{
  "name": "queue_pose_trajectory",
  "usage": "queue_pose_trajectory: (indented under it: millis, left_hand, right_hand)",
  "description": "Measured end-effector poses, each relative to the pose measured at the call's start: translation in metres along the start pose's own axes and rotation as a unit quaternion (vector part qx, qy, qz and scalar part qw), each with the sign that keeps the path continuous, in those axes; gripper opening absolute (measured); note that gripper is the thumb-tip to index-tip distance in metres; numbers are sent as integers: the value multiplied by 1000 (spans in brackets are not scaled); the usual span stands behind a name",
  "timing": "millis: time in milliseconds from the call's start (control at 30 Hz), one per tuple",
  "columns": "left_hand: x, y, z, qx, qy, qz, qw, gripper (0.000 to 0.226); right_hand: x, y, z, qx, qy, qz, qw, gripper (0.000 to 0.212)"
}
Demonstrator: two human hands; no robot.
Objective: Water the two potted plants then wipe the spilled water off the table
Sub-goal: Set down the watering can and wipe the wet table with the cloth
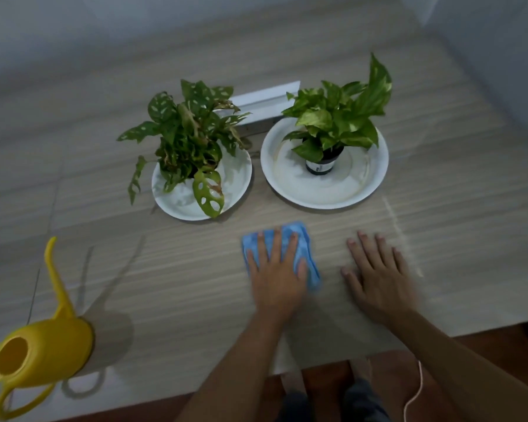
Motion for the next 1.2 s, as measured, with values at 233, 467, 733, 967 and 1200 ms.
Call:
queue_pose_trajectory:
  millis: [233, 467, 733, 967, 1200]
  left_hand:
    - [-60, -19, 18, 83, -155, 15, 984, 56]
    - [-36, -3, 65, 56, -191, 4, 980, 56]
    - [106, 18, -74, 15, -88, -3, 996, 63]
    - [38, 11, -2, 17, -79, 95, 992, 62]
    - [187, 44, -62, -11, -2, -18, 1000, 56]
  right_hand:
    - [5, 0, -1, 3, -41, 15, 999, 70]
    - [7, 6, 1, 7, -57, 54, 997, 74]
    - [103, -32, 51, 24, -33, 35, 999, 62]
    - [136, -22, 63, 6, -55, -22, 998, 62]
    - [136, -23, 61, 16, -64, 2, 998, 60]
Point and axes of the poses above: each hand's wrist, its own z-axis towards the middle knuckle, its own y-axis out of the palm, x = y × z, the point moved 9 cm from there along z, towards the middle knuckle, and after that the axes turned 2 degrees about -z, right-handed, at the moved point
